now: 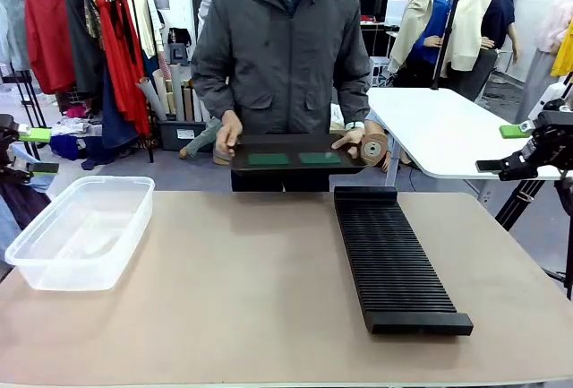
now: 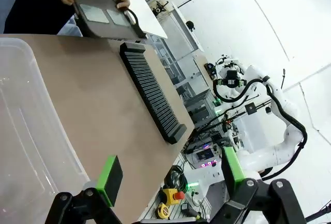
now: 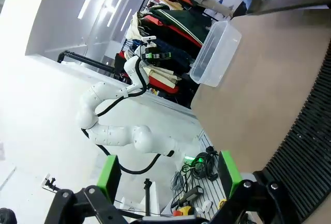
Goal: Sort PCBs into racks and boxes based on the side picked up.
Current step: Pick up the Blank PCB handed by the Human.
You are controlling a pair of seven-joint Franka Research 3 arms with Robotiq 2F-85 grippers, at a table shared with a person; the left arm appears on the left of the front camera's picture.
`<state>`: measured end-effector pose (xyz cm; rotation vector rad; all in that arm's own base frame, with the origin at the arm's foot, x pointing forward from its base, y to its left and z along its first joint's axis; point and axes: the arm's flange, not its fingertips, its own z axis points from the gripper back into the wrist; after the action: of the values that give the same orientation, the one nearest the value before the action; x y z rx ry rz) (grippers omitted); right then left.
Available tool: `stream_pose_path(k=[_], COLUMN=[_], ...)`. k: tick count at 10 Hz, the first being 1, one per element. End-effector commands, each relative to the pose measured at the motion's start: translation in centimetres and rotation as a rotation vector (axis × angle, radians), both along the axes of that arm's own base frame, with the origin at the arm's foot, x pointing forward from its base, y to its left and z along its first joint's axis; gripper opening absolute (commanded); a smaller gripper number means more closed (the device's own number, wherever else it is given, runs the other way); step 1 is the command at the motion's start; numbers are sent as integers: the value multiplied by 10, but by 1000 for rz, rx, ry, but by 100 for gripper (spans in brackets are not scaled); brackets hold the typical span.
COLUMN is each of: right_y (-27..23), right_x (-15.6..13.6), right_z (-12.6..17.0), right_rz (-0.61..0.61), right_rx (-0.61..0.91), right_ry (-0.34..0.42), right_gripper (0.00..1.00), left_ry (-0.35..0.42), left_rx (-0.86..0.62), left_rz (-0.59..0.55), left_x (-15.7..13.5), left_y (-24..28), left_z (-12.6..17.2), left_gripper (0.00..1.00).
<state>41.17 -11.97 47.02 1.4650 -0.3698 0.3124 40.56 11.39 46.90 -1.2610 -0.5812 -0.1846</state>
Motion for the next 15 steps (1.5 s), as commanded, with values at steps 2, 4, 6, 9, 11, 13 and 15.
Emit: stream_pose_path(k=[2,4,6,9,11,13,15], right_y=[-1,-1,-1,-1,-1,-1,-1], right_x=[-1,-1,-1,-1,-1,-1,-1], right_z=[1,1,1,1,1,1,1], right_rz=[-2,-2,-2,-2,-2,-2,-2], right_rx=[6,6,6,6,6,6,6], right_ry=[-2,-2,-2,-2,-2,-2,-2], right_gripper=[100,100,100,100,100,100,100], left_ry=[4,4,4,4,4,4,4], left_rx=[-4,-4,-4,-4,-4,-4,-4], left_rz=[-1,-1,-1,-1,-1,-1,-1], left_x=[-2,-2,-2,-2,-2,-2,-2], left_y=[2,2,2,2,2,2,2], left_z=[0,0,0,0,0,0,0], left_gripper=[100,100,100,100,100,100,100])
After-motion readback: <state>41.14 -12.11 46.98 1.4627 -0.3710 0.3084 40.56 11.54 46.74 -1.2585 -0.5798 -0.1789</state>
